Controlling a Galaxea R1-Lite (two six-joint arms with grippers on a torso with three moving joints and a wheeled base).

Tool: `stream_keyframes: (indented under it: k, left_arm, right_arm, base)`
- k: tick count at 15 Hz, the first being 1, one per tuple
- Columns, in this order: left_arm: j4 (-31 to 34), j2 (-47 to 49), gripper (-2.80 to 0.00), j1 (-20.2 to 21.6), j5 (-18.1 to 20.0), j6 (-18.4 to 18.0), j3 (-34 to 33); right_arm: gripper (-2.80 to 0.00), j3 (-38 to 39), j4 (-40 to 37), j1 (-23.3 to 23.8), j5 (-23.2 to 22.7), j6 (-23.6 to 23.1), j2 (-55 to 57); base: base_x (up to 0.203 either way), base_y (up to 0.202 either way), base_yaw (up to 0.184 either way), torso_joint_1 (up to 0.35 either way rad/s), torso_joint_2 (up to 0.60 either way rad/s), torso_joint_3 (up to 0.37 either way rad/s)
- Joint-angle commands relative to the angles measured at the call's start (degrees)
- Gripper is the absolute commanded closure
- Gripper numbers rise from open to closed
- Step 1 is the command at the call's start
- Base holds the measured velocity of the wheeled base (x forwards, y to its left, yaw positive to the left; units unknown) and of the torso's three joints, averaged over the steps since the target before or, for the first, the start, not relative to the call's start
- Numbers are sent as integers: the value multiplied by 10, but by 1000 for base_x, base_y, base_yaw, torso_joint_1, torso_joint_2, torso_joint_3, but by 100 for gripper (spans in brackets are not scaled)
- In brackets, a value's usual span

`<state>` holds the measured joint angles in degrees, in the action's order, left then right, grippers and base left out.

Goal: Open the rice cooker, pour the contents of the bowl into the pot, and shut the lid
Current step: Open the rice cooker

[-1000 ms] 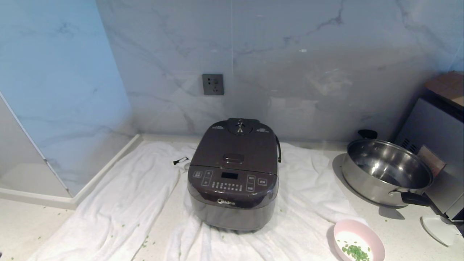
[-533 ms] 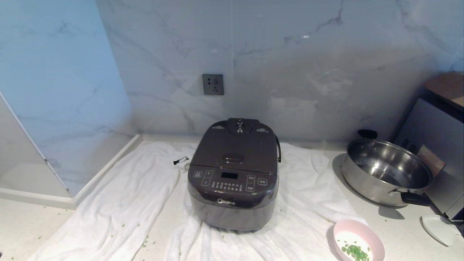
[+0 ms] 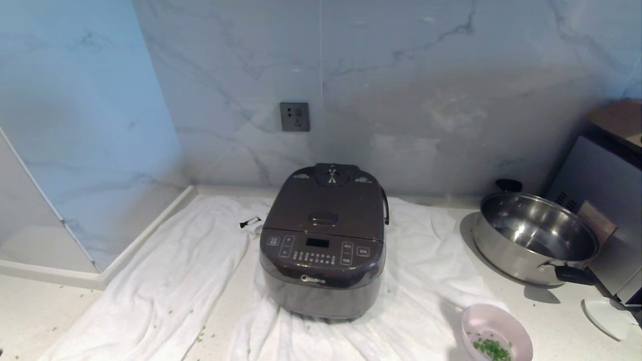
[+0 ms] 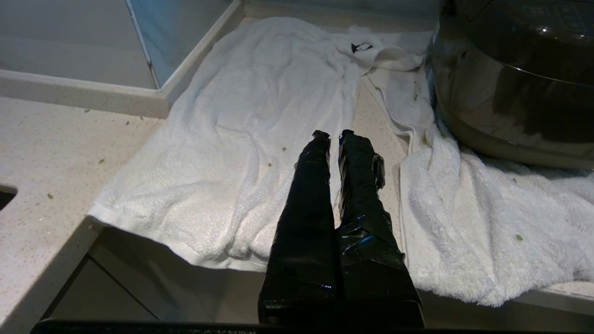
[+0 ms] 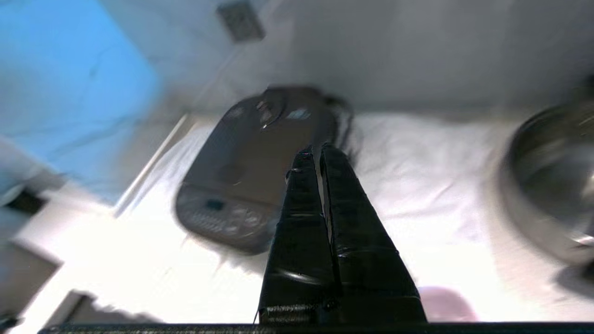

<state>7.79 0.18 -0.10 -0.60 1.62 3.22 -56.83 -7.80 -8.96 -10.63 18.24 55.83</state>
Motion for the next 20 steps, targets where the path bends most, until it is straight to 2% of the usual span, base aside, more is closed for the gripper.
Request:
stream_keyframes:
  k: [1,4,8,11,13,15,18,20]
  left_arm:
    - [0,1,0,0,0,0,0]
    - [0,0,0,0,0,0,0]
    - [0,1,0,0,0,0,0]
    - [0,1,0,0,0,0,-1]
    - [0,1,0,0,0,0,-1]
    - [0,0,0,0,0,0,0]
    - [0,1,0,0,0,0,0]
    - [0,1,0,0,0,0,0]
  right_arm:
    - [0,-75,-40,-36,-2,29,127]
    - [0,-161,-92,-75,-13,75,232]
    - [0,-318,-170,-115,-68,104,363]
    - [0,-446,-242,-126,-167,119,462]
    - [0,-536,-304,-132,-204,122,536]
    - [0,-560,-322,-142,-227,122,584]
    - [0,-565,-323,-165,-233,117,620]
    - [0,-565,-321,-185,-232,94,629]
  base:
    - [0,0,0,0,0,0]
    - [0,0,0,0,0,0]
    - [0,0,0,0,0,0]
    - [0,0,0,0,0,0]
    - [0,0,0,0,0,0]
    - [0,0,0,0,0,0]
    - [0,0,0,0,0,0]
    - [0,0,0,0,0,0]
